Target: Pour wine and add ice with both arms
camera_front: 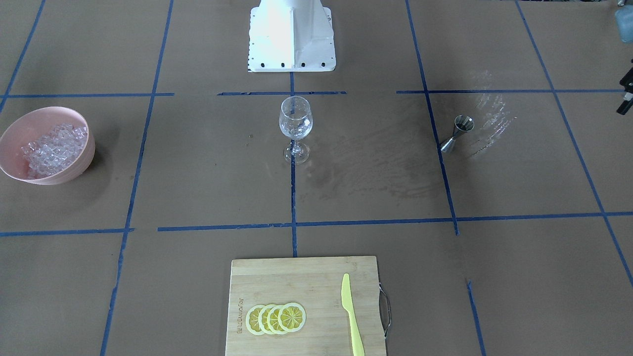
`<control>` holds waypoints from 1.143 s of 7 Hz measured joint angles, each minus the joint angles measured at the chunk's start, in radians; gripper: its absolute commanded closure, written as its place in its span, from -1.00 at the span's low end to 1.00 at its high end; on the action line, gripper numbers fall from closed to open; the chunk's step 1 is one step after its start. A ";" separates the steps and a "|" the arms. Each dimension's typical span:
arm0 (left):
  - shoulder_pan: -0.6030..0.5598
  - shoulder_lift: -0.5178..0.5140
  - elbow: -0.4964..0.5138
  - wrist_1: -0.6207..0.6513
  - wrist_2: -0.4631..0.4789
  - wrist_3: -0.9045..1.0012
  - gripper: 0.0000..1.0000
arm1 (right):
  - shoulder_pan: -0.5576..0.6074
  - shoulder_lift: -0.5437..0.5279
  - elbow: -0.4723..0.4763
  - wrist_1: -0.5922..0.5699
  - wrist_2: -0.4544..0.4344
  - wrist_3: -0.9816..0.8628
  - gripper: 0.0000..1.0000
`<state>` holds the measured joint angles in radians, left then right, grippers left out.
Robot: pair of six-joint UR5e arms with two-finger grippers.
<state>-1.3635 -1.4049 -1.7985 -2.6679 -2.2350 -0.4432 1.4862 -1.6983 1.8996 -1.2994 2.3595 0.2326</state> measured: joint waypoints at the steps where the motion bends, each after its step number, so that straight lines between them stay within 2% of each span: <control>1: 0.108 0.000 -0.044 -0.010 0.113 -0.108 -1.00 | -0.001 -0.001 -0.001 0.002 0.000 0.001 -1.00; 4: 0.446 0.006 -0.150 -0.027 0.542 -0.340 -1.00 | -0.001 -0.004 -0.002 0.004 0.001 0.002 -1.00; 6: 0.673 0.010 -0.163 -0.030 0.877 -0.428 -1.00 | -0.001 -0.004 -0.002 0.004 0.001 0.002 -1.00; 8: 0.856 0.021 -0.161 -0.029 1.146 -0.496 -1.00 | -0.001 -0.004 -0.003 0.005 0.000 0.001 -1.00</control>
<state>-0.5071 -1.3841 -1.9591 -2.6965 -1.0888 -0.9393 1.4849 -1.7027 1.8967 -1.2947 2.3594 0.2340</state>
